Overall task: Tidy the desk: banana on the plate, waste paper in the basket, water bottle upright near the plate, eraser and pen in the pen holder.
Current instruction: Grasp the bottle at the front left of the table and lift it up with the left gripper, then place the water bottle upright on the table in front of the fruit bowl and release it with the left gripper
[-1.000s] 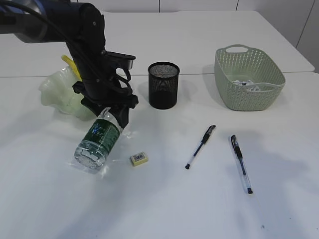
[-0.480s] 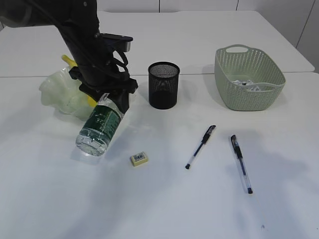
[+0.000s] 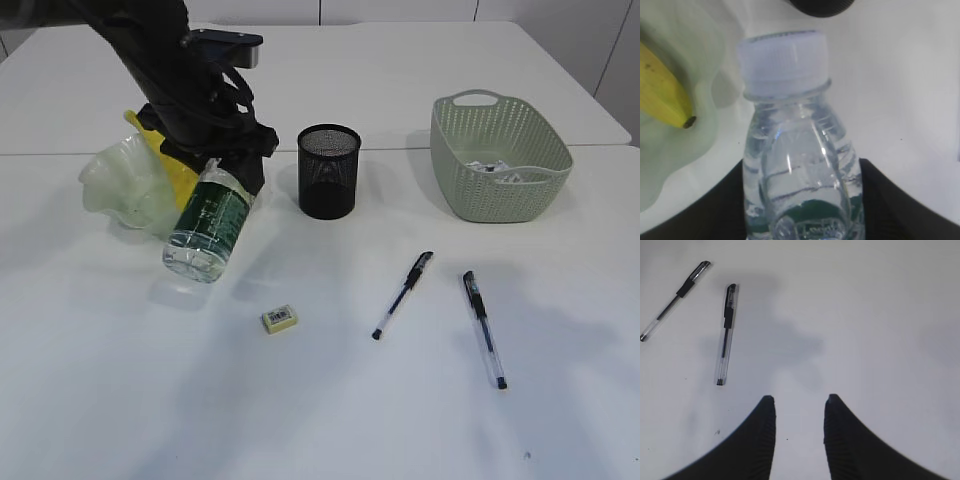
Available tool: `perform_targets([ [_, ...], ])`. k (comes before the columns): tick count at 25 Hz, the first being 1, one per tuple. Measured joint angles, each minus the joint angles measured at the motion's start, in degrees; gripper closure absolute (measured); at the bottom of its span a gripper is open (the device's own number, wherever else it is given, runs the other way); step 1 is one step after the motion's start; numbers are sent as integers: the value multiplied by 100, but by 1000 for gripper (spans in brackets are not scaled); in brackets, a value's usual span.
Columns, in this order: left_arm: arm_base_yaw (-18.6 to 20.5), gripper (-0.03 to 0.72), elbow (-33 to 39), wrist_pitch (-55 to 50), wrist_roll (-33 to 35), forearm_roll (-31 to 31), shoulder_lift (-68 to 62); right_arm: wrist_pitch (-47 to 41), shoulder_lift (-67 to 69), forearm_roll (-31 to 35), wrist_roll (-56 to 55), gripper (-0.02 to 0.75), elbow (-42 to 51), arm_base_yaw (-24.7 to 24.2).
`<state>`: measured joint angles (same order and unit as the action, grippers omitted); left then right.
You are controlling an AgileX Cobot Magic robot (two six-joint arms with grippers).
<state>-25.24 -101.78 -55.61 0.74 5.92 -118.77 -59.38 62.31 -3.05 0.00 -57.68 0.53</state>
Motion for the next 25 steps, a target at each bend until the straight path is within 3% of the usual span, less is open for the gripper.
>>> perform_targets([
  [25, 0, 272, 144, 1091, -33, -20, 44, -9, 0, 0, 0, 486, 0, 0],
])
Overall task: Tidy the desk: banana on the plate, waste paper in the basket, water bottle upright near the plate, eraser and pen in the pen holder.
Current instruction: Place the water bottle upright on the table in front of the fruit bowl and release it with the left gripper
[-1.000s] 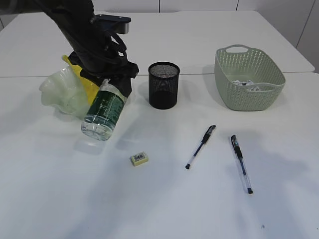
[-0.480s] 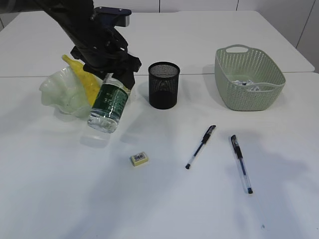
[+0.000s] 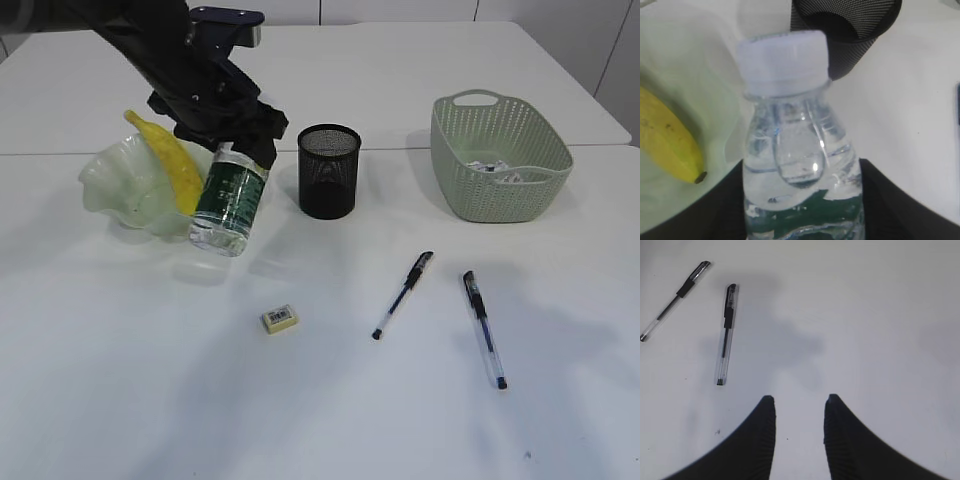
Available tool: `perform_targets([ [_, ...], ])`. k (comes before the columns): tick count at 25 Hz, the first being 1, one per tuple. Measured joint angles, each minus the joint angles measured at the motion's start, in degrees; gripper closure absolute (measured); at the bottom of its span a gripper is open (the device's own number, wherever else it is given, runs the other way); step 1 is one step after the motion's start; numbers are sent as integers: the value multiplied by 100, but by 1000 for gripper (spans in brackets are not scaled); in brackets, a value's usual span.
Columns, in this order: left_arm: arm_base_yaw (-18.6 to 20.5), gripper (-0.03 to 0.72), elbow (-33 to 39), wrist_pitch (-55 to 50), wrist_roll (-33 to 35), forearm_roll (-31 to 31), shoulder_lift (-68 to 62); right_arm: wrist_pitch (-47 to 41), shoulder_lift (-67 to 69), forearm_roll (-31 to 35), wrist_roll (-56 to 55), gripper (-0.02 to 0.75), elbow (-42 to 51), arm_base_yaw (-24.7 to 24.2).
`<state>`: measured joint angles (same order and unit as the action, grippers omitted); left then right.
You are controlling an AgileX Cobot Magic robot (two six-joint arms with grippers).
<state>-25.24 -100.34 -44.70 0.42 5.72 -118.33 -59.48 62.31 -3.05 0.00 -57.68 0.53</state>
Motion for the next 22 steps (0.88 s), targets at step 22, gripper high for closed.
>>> perform_targets([
  [22, 0, 272, 2793, 3055, -42, -241, 1654, 0, 0, 0, 0, 486, 0, 0],
])
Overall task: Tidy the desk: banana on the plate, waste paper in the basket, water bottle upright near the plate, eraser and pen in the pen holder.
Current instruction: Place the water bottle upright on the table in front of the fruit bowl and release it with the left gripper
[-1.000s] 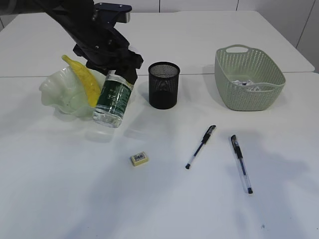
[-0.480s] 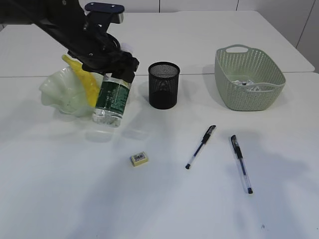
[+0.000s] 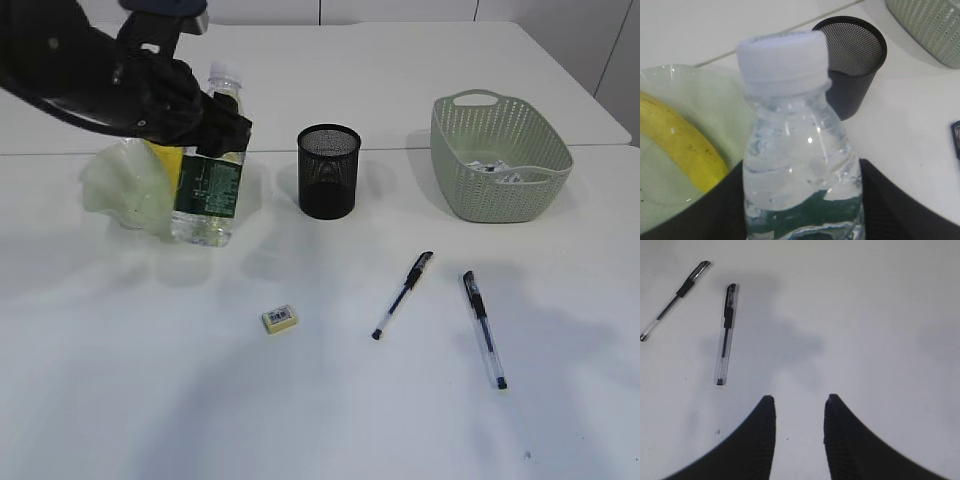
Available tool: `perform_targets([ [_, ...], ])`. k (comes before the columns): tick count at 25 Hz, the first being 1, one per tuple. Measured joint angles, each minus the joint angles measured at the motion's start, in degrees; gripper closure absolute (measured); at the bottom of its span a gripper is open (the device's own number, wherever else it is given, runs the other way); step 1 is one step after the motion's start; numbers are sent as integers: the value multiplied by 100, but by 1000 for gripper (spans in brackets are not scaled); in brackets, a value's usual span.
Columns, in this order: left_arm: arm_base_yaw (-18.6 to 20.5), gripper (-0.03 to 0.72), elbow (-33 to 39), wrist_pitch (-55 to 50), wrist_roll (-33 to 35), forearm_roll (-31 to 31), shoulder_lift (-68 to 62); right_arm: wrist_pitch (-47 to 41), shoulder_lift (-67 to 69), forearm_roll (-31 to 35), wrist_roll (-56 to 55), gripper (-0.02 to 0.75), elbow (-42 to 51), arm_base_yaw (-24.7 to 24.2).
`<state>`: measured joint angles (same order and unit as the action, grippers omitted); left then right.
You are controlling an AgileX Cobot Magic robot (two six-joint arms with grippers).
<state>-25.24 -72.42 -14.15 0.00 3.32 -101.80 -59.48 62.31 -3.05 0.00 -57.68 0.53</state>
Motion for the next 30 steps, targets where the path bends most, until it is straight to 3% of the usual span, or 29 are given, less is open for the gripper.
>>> perform_targets([
  [12, 0, 273, 1647, 2016, 0, -129, 608, 0, 0, 0, 0, 486, 0, 0],
  [30, 0, 273, 3065, 5190, 0, -143, 633, 0, 0, -15, 0, 486, 0, 0],
])
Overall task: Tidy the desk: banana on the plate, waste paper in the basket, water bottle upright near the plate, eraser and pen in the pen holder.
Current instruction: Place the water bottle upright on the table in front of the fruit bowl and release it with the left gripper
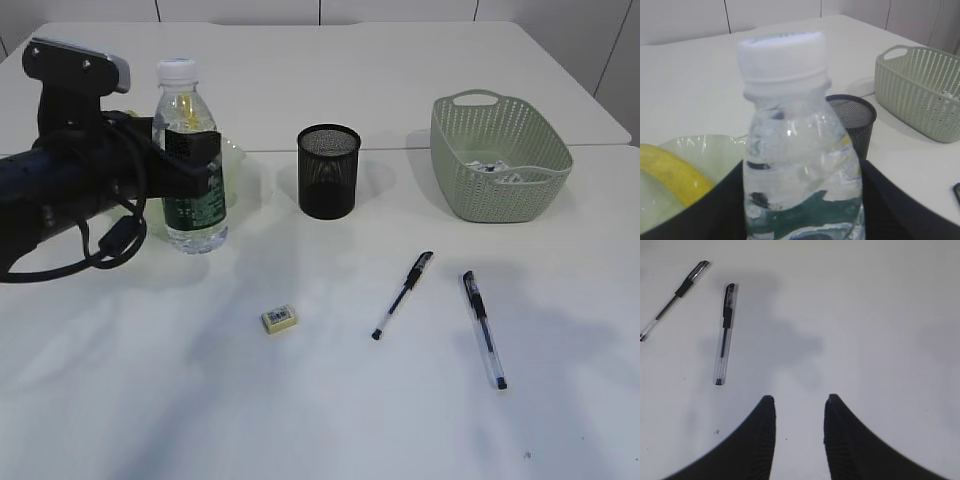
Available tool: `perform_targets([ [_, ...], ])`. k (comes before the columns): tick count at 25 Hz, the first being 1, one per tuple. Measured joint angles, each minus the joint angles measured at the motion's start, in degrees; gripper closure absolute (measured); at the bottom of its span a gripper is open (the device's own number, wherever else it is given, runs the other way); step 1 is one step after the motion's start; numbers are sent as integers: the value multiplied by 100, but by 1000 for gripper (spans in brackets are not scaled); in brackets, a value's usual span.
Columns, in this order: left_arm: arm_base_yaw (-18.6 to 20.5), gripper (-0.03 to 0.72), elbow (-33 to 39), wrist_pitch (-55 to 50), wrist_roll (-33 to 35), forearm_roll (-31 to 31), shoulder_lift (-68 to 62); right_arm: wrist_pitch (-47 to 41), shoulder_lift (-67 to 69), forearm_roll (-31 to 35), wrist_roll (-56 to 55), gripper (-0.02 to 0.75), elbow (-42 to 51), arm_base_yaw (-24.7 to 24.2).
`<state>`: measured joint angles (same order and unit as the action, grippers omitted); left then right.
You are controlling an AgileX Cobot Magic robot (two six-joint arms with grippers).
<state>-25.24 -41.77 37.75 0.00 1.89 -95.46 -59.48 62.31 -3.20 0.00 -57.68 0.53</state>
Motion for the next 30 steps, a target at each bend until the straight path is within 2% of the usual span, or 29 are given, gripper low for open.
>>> perform_targets([
  [4, 0, 273, 185, 404, 0, 0, 10, 0, 0, -10, 0, 486, 0, 0],
  [27, 0, 273, 235, 670, 39, 79, 34, 0, 0, -10, 0, 486, 0, 0],
  [30, 0, 273, 489, 1130, 192, 102, 23, 0, 0, -10, 0, 487, 0, 0],
])
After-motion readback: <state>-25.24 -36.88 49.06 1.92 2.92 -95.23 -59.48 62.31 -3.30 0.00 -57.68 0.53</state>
